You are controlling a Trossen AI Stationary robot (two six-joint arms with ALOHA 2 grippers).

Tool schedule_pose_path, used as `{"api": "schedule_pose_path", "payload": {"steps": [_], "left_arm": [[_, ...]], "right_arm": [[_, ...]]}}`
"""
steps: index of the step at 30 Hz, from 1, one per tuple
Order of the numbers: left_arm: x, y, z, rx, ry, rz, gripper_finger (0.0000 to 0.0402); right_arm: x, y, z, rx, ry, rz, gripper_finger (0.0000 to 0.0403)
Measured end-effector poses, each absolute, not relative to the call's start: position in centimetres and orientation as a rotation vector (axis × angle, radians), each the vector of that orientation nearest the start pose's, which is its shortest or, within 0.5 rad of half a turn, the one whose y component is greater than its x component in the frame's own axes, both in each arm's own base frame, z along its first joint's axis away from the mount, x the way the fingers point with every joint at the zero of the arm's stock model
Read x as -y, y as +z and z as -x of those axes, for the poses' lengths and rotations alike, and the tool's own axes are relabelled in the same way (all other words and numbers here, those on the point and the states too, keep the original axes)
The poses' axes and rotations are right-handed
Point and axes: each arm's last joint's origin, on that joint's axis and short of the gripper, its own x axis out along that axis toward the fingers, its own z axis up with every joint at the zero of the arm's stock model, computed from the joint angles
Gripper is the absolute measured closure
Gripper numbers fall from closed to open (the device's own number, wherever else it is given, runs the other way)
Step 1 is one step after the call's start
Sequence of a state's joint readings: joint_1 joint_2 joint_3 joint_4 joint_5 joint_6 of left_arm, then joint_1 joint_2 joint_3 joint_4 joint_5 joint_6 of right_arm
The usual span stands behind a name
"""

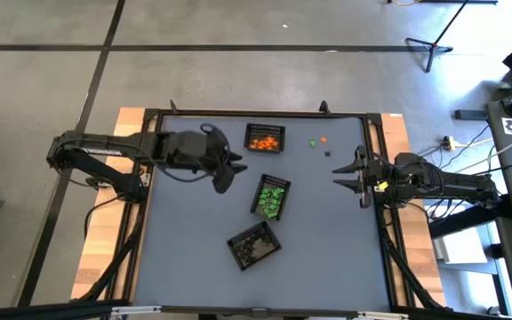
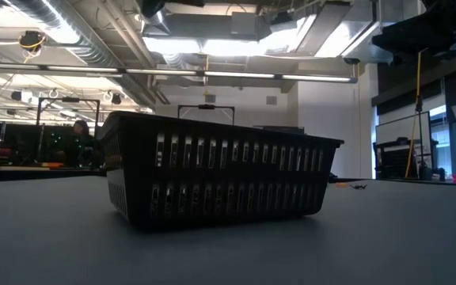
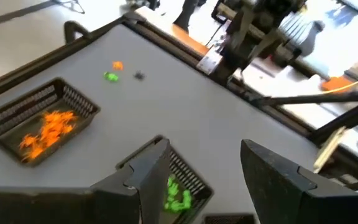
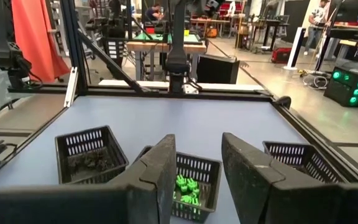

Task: Sort Halloween decoration
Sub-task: Put the black spider toy into the bottom black bin

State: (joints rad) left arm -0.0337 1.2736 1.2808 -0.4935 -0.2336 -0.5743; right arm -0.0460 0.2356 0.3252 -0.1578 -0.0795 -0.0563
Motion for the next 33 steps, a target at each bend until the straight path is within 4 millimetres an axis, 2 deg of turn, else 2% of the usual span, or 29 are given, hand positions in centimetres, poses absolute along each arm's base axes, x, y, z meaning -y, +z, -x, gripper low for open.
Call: {"api": "schedule_pose_path", "payload": {"steps": [6,10,22,29,33], "left_arm": [[2.1,35.5,-27.4,-0.402,0.368,0.44,0.0213],[2.7,35.4,-27.6,-0.375,0.323,0.414,0.0213],[3.0,35.3,-27.6,-0.386,0.289,0.453,0.0213],[3.0,35.3,-27.6,-0.387,0.289,0.453,0.0213],[3.0,35.3,-27.6,-0.387,0.288,0.452,0.0213]], "right_arm": [[0.2,24.1,-9.8,-0.059,0.035,0.053,0.0276],[0.2,24.4,-9.9,-0.023,0.034,0.055,0.0276],[0.2,24.6,-9.9,-0.006,0.033,0.057,0.0276],[0.7,24.5,-10.1,-0.028,-0.127,0.058,0.0276],[0.8,24.3,-10.4,-0.051,-0.15,0.037,0.0276]]}}
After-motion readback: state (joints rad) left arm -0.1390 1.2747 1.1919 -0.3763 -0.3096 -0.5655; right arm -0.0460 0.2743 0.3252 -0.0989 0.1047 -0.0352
